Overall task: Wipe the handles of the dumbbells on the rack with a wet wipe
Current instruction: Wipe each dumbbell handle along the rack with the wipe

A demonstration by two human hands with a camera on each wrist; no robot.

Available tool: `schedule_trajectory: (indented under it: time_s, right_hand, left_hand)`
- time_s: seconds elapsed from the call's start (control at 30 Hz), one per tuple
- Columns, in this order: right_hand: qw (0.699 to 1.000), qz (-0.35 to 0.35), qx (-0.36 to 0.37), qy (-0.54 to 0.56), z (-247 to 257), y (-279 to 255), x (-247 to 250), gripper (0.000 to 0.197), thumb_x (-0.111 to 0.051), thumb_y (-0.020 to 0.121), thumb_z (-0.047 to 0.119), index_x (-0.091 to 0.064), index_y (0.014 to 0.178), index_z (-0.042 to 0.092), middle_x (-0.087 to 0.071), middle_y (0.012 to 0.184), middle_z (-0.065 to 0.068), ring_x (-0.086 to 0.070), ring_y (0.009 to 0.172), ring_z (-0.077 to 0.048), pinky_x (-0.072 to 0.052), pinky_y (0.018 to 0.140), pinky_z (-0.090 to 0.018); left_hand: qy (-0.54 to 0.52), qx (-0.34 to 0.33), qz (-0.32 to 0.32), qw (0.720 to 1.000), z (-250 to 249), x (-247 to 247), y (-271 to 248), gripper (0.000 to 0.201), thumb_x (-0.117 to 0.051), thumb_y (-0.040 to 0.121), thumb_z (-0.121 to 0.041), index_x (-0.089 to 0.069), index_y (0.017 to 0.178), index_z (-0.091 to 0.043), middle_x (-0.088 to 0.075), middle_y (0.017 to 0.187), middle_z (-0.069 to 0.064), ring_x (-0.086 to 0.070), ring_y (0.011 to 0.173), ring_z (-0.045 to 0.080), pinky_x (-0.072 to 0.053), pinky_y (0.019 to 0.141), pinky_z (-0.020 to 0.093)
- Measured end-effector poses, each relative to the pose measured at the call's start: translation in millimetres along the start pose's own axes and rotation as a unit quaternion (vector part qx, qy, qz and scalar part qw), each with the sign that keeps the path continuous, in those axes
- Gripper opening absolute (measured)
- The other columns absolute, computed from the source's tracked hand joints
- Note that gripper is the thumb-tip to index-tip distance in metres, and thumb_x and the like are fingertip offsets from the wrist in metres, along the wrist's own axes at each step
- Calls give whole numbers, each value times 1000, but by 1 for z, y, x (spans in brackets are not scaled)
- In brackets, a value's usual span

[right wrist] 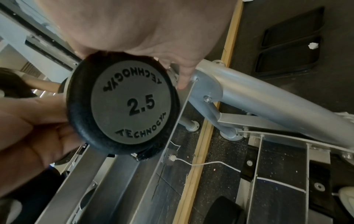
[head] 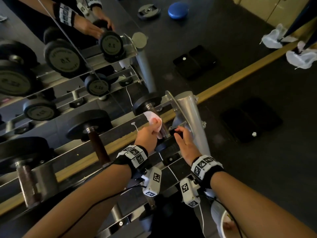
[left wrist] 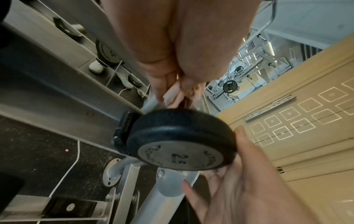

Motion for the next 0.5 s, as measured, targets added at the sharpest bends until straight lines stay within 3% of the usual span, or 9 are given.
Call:
schedule_trajectory:
  time_s: [0.07,0.1,0.17,0.2,0.27,0.3,0.4,0.5]
  right_hand:
    - [1000,16,16,-4,-1,-2,0,28,-49,98,43,-35,123,42,-39,113,26,-48,103,3,-40,85,-20]
    - [999,22,26,-11,-1,-2,1,34,-53,96,42,-33,124,42,-39,117,24,-47,106,1,-39,88,-20]
    - [999,32,33,-20,-2,-4,1,42,-58,95,39,-31,127,41,-38,131,13,-42,120,-6,-36,100,-27]
    - [999,36,27,-16,-2,-4,1,45,-59,94,39,-31,130,40,-36,139,7,-38,127,-10,-35,105,-31]
    - [999,37,12,4,-2,-5,1,50,-60,94,38,-31,135,36,-32,149,-1,-34,136,-15,-33,111,-38]
    - [999,37,8,11,-2,-6,0,53,-59,94,39,-30,138,35,-29,152,-2,-30,138,-13,-31,112,-38]
    - [999,42,5,14,-2,-7,2,56,-56,95,43,-27,143,35,-22,157,1,-22,138,-8,-25,111,-34]
    - [999,50,-3,9,-2,-6,4,57,-54,95,47,-26,143,37,-22,157,2,-25,140,-12,-26,112,-36]
  left_hand:
    - [-37,-3,5,999,-2,8,-1,37,-59,98,-26,-63,128,-4,-67,122,17,-68,88,9,-51,75,13]
    - [-38,-9,-9,999,-4,14,0,30,-57,100,-24,-67,125,-11,-68,119,14,-67,87,8,-52,80,13]
    - [-73,3,-43,996,-2,24,6,30,-51,102,-16,-67,125,-23,-67,121,12,-65,105,19,-49,101,32]
    - [-107,4,-55,993,-3,27,7,33,-49,102,-13,-65,128,-25,-65,123,14,-63,108,23,-48,103,34]
    - [-92,-5,-68,993,-2,25,14,38,-44,103,-13,-58,136,-26,-62,125,16,-63,103,20,-47,97,21]
    - [-61,-4,-64,996,-2,20,15,39,-43,104,-16,-55,139,-29,-62,126,14,-62,103,20,-46,95,20]
    - [52,-12,-38,998,0,4,12,42,-41,105,-22,-49,143,-38,-59,132,9,-55,120,27,-39,96,27]
    - [99,-20,-9,995,3,2,8,46,-41,104,-16,-48,144,-36,-59,131,12,-55,121,31,-39,98,29]
Point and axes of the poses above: each hand's wrist, its own y-axis towards the middle knuckle, its own x-axis out of the back of the hand, z = x × y, the point moved 1 cm from there along y, towards the middle knuckle
